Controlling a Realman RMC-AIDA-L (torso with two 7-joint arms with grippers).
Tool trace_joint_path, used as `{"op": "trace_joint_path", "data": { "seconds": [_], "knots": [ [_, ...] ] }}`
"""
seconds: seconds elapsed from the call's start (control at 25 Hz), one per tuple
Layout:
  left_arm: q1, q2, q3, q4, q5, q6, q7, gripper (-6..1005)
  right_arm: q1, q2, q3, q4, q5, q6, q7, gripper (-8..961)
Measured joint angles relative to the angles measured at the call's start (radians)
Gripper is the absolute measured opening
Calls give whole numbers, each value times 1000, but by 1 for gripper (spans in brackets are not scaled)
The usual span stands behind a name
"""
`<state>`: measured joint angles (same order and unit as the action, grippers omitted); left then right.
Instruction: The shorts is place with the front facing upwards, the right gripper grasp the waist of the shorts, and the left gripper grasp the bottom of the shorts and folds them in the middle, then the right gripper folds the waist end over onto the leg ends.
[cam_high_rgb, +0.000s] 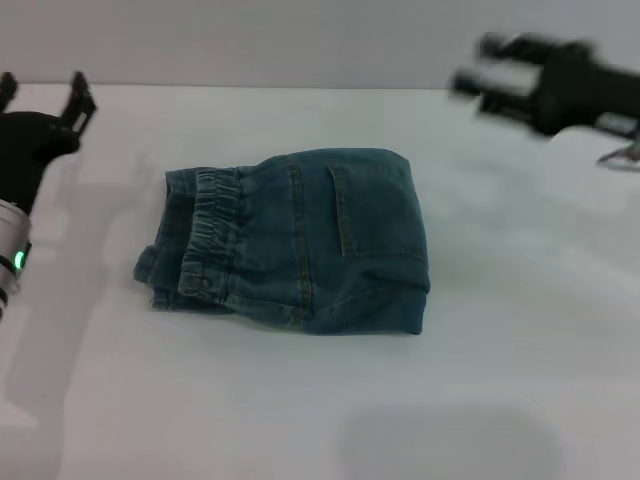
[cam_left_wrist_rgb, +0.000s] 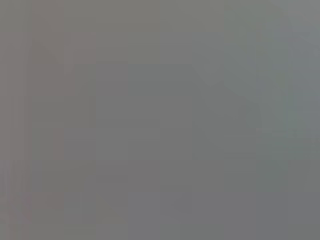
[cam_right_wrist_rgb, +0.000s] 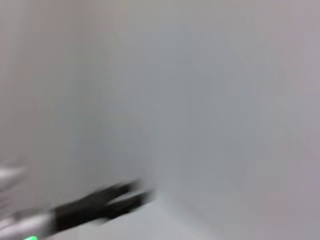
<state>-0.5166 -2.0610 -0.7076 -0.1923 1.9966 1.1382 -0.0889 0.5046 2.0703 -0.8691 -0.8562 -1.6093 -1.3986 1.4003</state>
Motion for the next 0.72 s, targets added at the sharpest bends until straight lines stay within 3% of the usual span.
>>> {"op": "trace_joint_path", "data": {
  "seconds": [0.2, 0.36, 0.4, 0.72],
  "knots": [
    [7, 0, -76, -2, 0, 47, -2, 842, -77, 2, 134, 183, 331, 146, -346, 591],
    [15, -1, -119, -2, 1, 81, -10, 842, -90, 2, 259, 357, 585, 187, -721, 592],
    [16, -1, -129, -2, 1, 86, -16, 842, -87, 1, 311, 443, 717, 190, -903, 592],
    [11, 1, -174, -3, 2, 93, -39, 842, -69, 0, 378, 589, 1068, 181, -1175, 592]
  ]
}}
